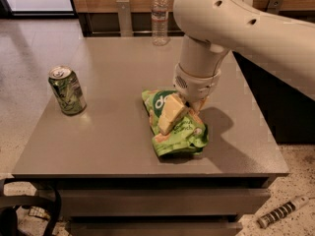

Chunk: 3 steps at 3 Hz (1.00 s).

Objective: Move green rice chip bag near water bottle

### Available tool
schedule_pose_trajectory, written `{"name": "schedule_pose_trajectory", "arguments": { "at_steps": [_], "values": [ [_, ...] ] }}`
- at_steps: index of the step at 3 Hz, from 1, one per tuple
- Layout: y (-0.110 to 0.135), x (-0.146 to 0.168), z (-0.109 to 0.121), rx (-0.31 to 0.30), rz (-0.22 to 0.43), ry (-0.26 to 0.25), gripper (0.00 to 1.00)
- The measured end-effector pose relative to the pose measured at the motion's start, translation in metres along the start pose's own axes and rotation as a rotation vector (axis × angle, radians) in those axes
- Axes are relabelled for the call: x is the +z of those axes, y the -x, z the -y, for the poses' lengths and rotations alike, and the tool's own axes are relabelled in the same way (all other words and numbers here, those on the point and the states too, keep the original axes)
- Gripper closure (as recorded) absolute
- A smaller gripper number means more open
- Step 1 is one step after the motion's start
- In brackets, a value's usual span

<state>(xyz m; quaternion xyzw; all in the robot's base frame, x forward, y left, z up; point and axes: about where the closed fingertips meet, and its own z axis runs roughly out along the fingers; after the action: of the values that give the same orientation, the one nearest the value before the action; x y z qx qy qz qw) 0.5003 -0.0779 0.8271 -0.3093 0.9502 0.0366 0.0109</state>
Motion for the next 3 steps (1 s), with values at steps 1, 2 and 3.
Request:
{"name": "schedule_pose_trajectory", "arguments": {
  "at_steps": [1, 2, 3],
  "values": [
    [0.0000, -0.0001, 0.0000, 0.000, 0.000, 0.000, 1.00],
    [0.0000, -0.0001, 0.0001, 0.000, 0.000, 0.000, 1.00],
    [0.0000, -0.0002, 0.0002, 0.000, 0.000, 0.000, 1.00]
  ]
}}
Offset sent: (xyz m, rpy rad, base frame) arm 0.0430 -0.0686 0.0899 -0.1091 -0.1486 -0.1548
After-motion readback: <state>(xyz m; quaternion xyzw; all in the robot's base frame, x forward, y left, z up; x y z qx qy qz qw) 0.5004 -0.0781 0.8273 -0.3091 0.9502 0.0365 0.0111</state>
